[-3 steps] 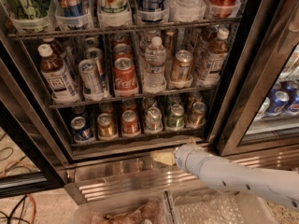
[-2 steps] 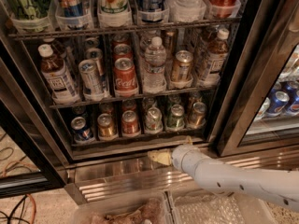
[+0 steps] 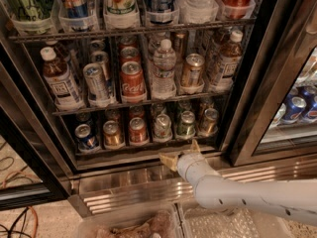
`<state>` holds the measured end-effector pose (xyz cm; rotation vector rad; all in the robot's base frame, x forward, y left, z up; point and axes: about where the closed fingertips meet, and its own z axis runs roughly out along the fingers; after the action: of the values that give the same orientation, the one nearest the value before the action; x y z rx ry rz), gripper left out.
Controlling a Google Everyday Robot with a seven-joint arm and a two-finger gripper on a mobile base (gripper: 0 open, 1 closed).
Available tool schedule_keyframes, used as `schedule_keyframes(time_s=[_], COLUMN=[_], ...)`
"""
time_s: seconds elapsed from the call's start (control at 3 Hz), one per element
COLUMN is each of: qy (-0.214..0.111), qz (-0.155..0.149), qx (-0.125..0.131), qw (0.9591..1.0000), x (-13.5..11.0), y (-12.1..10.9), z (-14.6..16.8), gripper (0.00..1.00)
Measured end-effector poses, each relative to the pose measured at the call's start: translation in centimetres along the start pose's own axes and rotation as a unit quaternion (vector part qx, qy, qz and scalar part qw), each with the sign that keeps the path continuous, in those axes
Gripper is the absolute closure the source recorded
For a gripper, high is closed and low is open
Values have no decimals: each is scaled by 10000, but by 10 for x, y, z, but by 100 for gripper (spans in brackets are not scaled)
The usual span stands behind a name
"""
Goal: Pick green can from bottom shelf of fridge
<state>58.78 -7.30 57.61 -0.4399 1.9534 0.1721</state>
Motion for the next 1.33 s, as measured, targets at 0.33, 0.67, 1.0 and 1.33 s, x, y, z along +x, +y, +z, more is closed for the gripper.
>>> schedule_keyframes(time_s=[0.33, 0.67, 1.0, 1.33], qy=[-366, -642, -848, -1077], qz=[13, 64, 132, 199], qx=[425, 826, 1170, 1412], qw=[9984, 9945, 9894, 9839], x=[-9, -17, -24, -34], y=[-13, -29, -48, -60], z=[4, 7, 7, 13], gripper=[36, 44, 38, 46])
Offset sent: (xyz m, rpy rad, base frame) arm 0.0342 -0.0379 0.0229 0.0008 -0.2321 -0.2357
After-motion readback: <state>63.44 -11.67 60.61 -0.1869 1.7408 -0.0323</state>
